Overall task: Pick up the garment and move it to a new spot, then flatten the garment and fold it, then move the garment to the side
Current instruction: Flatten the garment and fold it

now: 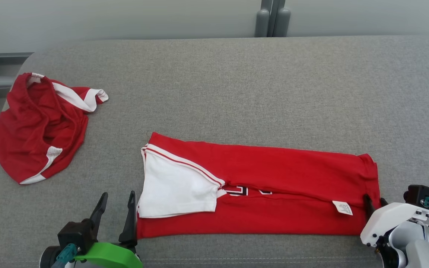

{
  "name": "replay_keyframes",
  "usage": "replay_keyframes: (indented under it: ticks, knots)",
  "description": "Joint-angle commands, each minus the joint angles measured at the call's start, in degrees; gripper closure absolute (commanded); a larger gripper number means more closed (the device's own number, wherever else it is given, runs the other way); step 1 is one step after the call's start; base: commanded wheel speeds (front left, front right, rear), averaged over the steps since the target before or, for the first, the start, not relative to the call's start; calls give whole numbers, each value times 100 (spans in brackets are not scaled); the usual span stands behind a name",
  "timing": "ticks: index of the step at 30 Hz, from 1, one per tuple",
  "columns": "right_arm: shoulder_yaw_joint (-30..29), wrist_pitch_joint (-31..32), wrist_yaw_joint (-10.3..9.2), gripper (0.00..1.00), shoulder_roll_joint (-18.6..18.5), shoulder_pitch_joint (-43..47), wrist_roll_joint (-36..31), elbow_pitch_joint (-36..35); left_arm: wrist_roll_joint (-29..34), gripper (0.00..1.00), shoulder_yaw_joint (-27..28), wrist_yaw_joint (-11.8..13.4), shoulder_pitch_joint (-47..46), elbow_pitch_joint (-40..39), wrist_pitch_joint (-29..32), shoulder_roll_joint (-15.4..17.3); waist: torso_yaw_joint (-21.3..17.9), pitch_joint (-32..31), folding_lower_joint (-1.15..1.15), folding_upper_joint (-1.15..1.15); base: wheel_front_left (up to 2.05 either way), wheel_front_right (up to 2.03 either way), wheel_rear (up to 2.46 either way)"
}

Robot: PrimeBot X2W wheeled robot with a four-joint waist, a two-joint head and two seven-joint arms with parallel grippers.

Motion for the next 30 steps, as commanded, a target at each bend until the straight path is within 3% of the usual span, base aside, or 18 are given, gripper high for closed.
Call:
replay_keyframes:
  ticks: [1,5,16,30]
  knots:
    - [5,25,0,55,2,-44,5,102,-61,0,-4,8,-95,23,-24,53,6,11,0,0,0,0,0]
    - [-48,-6,-5,100,-6,-127,-16,222,-59,0,-13,11,-113,37,-24,67,14,19,0,0,0,0,0]
    - [-750,-176,-6,100,-27,-320,-257,49,-109,0,1,15,-45,63,-35,89,-40,-53,0,0,0,0,0]
    - [-2041,359,-5,100,-14,-337,-997,-1222,-100,0,-47,-41,17,129,-41,66,-67,-162,0,0,0,0,0]
